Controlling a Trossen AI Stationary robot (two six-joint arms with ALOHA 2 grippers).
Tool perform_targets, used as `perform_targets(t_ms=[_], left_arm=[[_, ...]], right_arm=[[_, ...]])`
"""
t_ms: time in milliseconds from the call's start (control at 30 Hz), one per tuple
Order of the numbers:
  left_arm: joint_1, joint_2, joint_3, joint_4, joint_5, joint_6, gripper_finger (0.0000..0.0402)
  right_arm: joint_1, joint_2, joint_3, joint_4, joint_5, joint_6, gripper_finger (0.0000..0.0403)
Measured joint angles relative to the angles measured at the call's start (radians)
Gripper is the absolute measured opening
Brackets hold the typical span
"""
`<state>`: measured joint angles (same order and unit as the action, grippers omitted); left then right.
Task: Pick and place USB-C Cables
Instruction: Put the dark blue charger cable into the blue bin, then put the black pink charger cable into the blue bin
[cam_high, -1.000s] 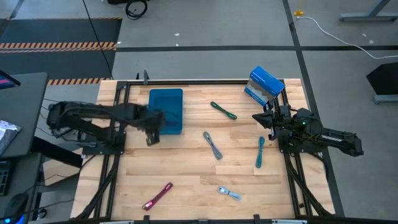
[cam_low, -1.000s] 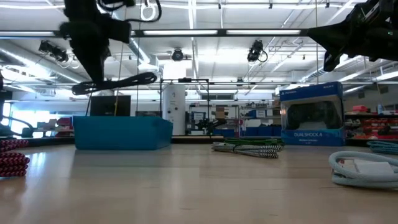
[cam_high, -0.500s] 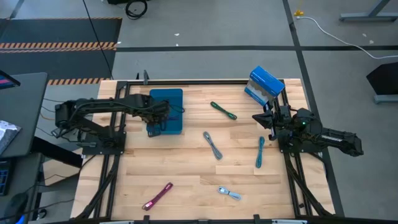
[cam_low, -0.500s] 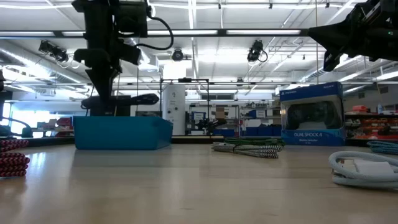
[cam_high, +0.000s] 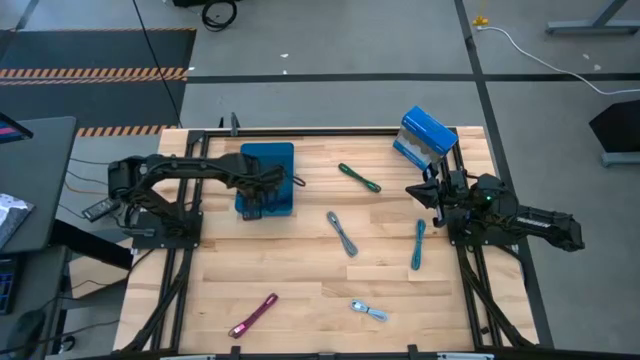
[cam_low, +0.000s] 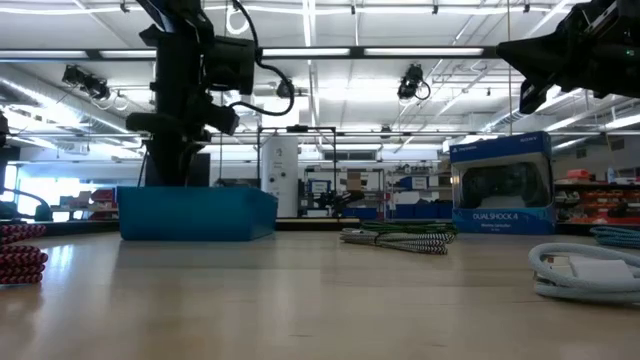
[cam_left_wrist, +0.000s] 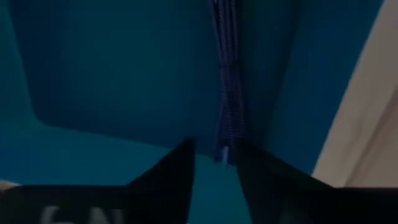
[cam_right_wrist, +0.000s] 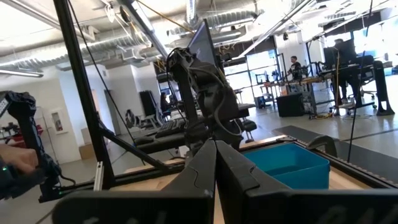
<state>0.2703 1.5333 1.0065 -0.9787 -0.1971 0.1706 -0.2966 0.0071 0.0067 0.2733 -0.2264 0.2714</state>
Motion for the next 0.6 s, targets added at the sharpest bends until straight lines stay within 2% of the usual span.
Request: perform_targets(t_ms=[167,333,467,533,600], left_arm=[[0.0,0.0,0.039,-0.048,-0.017,0.018,0.0201],[-0.016,-0.001,0.173,-0.199,-0.004,-0.037,0.0217],[-0.053,-0.002,0.276,-0.268,0.117,-0.151,0.0216],[-0.089,-0.002,0.301,-0.269,0.194,-0.205,0.0211],[-0.146,-0.002,0.307,-0.269,0.221,-0.241,0.0204]], right_arm=[[0.0,0.0,0.0,0.0,0.0,0.0,0.0013],[0.0,0.0,0.0,0.0,0.0,0.0,0.0013],[0.0,0.0,0.0,-0.001,-0.001,0.0,0.0013],[0.0,0.0,0.0,-0.007,-0.004,0.0,0.0013],[0.0,0.0,0.0,-0.026,-0.004,0.014,0.0013]])
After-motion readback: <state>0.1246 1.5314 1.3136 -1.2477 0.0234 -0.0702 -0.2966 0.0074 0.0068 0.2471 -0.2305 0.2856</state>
